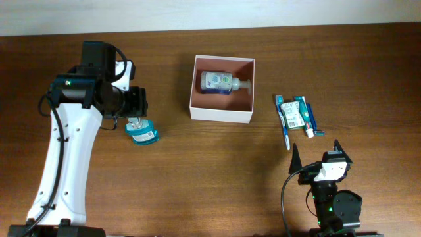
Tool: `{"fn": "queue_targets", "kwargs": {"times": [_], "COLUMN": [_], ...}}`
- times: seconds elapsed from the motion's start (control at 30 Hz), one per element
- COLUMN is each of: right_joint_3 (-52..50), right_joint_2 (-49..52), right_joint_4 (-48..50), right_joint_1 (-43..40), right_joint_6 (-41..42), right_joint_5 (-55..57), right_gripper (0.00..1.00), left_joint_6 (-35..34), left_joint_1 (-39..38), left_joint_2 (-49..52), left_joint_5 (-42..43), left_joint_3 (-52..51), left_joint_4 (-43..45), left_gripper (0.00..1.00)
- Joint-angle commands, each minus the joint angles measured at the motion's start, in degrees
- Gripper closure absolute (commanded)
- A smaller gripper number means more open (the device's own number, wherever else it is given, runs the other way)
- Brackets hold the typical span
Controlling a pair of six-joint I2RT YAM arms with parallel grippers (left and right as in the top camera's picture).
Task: Pack container
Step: 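Lower the left gripper onto the teal Listerine bottle and grasp it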
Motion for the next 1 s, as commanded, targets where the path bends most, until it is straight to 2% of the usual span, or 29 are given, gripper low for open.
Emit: {"fn": "queue_targets", "kwargs": {"times": [0.0, 0.17, 0.77, 0.83, 0.9, 0.97], "right_joint_3": [-0.42, -0.42, -0.42, -0.42, -0.42, -0.42], "right_joint_2": [-0.42, -0.42, -0.42, -0.42, -0.42, -0.42], "right_joint_4": [-0.24, -0.24, -0.24, -0.24, -0.24, -0.24], "right_joint_1": [-0.42, -0.42, -0.42, -0.42, -0.42, -0.42], "right_joint_6": [0.42, 0.42, 0.42, 0.42, 0.42, 0.42], "right_joint_5": [-0.11, -0.11, -0.11, -0.11, -0.11, -0.11], "right_gripper": [0.02, 0.01, 0.02, 0.01, 0.01, 0.01], "left_joint_6": [0.24, -4.00, -5.73, -5.73, -5.73, -5.73], "left_joint_1": [-0.09, -0.09, -0.09, -0.09, -0.11, -0.09], "left_joint_2": [-0.48, -0.48, 3.82, 4.39, 4.63, 4.68], "left_joint_5": [-1.16, -3.78, -4.15, -4.15, -4.15, -4.13], "left_joint_3": [-0.83, -5.35, -8.11, -8.11, -8.11, -8.11], "left_joint_4": [0.17, 0.55, 3.93, 3.91, 3.87, 3.80], "left_gripper": [0.39, 0.39, 0.39, 0.44, 0.54, 0.55]}}
